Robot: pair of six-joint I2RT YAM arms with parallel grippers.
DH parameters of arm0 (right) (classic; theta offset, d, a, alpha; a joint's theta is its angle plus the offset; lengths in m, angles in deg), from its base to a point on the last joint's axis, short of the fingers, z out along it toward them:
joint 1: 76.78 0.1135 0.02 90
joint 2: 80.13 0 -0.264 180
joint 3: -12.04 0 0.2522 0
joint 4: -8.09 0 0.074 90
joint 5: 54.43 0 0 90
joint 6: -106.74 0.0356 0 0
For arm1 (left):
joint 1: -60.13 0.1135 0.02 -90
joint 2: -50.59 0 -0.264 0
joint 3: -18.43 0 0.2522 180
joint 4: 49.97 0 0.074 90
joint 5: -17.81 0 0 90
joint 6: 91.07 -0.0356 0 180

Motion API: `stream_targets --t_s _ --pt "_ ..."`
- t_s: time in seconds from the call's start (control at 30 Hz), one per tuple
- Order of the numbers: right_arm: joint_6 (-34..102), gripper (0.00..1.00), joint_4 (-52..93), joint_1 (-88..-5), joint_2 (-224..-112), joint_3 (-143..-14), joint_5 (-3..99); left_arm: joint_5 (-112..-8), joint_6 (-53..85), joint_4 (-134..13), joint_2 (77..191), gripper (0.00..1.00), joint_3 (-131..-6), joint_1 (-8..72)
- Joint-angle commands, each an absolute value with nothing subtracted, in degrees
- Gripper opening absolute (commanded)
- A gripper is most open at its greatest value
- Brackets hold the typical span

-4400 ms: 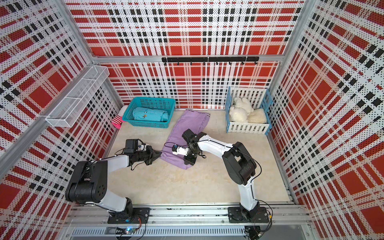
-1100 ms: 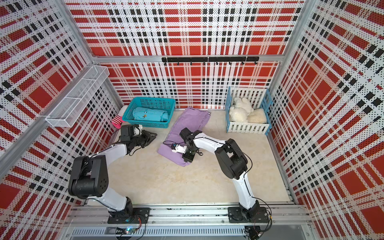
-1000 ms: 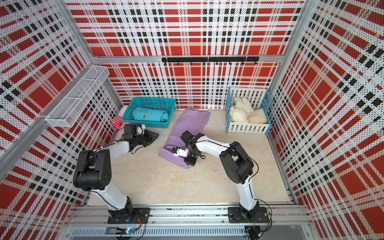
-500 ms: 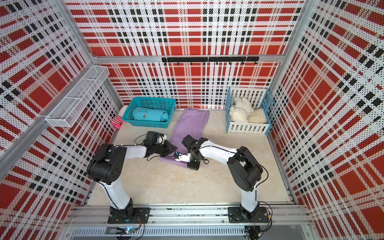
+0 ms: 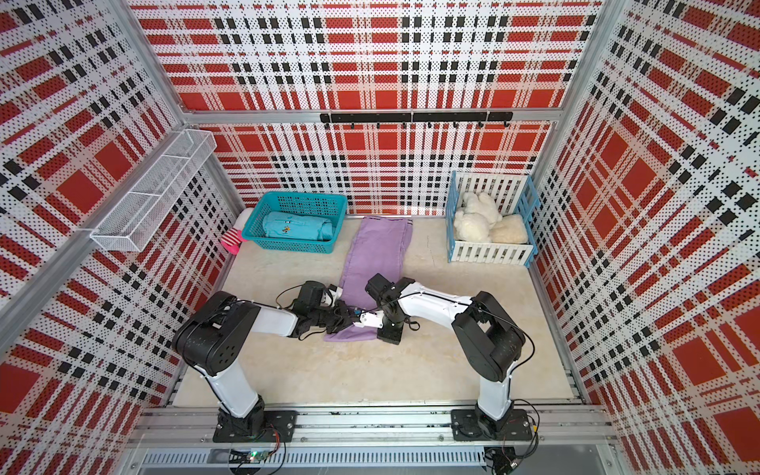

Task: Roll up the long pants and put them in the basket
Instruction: Roll the long pant at the center of the board.

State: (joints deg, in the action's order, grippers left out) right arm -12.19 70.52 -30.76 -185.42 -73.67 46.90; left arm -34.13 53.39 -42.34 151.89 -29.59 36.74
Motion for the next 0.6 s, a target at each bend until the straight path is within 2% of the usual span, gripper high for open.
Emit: stream_targets --t_s 0.0,0.1,0.17,0.37,0.57 --pt "-12.95 0.00 71.96 -30.72 -188.18 -76.73 49.32 -34.50 53.99 -44.93 149.90 0.13 -27.88 36.60" --pt "-13.40 0.00 73.58 -31.70 -189.45 -78.94 52.06 -34.88 51.56 -47.63 147.27 0.14 -29.33 39.61" --pt "-13.71 0.00 73.95 -32.43 -189.66 -78.98 52.79 -36.14 47.42 -52.46 144.48 0.19 -31.90 42.46" --pt "-13.53 0.00 73.41 -34.50 -189.46 -78.99 55.24 -50.45 22.67 -75.63 140.00 0.33 -43.89 43.08" --pt "-12.84 0.00 72.78 -36.30 -188.77 -77.36 56.40 -63.21 12.70 -75.92 130.53 0.40 -42.34 42.42"
